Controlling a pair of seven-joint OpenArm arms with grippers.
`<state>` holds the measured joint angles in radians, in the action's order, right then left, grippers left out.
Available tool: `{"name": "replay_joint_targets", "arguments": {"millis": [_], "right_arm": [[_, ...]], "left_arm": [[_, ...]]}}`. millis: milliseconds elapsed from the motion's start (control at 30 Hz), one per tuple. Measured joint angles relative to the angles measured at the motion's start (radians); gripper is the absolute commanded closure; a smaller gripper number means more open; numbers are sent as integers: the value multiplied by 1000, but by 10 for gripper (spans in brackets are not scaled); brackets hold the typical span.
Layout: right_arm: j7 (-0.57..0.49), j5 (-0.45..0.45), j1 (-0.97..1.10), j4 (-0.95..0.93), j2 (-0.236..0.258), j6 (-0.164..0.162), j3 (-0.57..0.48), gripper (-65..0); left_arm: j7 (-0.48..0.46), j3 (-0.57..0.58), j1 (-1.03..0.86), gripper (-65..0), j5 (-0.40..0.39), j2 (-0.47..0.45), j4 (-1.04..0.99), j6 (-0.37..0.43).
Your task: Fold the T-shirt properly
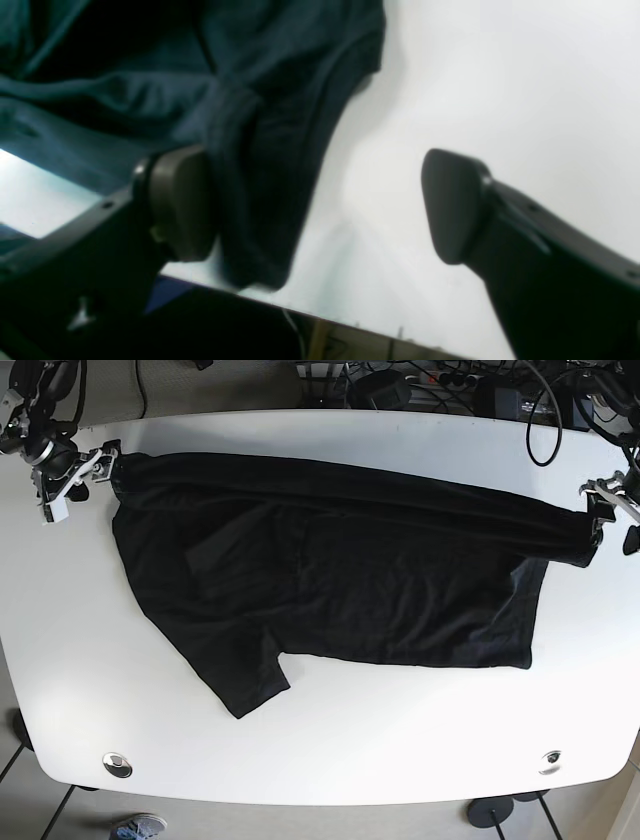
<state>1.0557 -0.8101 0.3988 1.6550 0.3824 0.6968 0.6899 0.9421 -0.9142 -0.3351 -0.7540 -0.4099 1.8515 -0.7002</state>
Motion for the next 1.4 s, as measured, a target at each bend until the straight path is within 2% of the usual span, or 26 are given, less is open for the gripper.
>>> {"name": "replay_joint_targets", "arguments": {"millis": [133, 267, 367, 533, 733, 833, 867, 900, 933, 1033, 1067, 1133, 1167, 1233, 1300, 1367, 1400], "right_arm": [[2, -8, 9, 0, 11, 0, -3, -575], [0, -17, 5, 0, 10, -1, -5, -575], [1, -18, 8, 0, 7, 0, -5, -575], [33, -18, 8, 0, 8, 0, -6, -575], [46, -18, 14, 15, 7, -1, -3, -575], [45, -18, 36, 91, -8, -1, 1, -575], [45, -17, 37, 108, -26, -1, 3, -575], [47, -18, 38, 133, -48, 0, -1, -575], [48, -19, 44, 163, -53, 0, -10, -575], [38, -29, 80, 222, -44, -1, -21, -575], [47, -26, 97, 226, -45, 0, -23, -575], [50, -34, 136, 238, -47, -1, -24, -575], [56, -66, 168, 262, -50, -1, -30, -575], [58, -112, 192, 300, -56, -4, -75, -575], [51, -140, 187, 325, -63, 0, -142, -574], [47, -110, 166, 316, -79, 3, -151, -566], [48, -77, 151, 298, -95, 2, -149, -537]], "left_arm": [[6, 2, -32, -406, -85, -46, -2, 0], [132, 2, -15, -404, -135, -60, -119, 0], [168, 0, 10, -403, -169, -90, -258, 3], [172, 0, 22, -403, -161, -116, -387, 3], [166, 11, 25, -403, -161, -121, -341, 3], [164, 127, 27, -401, -156, -122, -257, 3], [159, 153, 31, -401, -125, -116, -235, 3], [156, 171, 34, -401, -50, -94, -206, 3], [158, 172, 42, -401, 65, -48, -181, 3], [157, 180, 84, -401, 294, 61, -150, 3], [81, 181, 101, -401, 375, 98, -148, 3], [-30, 188, 105, -401, 463, 131, -148, 3], [-94, 200, 102, -400, 506, 145, -170, 3], [-161, 210, 104, -360, 529, 160, -232, 3], [-181, 212, 114, -275, 530, 158, -322, -3], [-193, 206, 144, -260, 529, 155, -377, -3], [-198, 206, 167, -258, 532, 151, -401, -3]]}}
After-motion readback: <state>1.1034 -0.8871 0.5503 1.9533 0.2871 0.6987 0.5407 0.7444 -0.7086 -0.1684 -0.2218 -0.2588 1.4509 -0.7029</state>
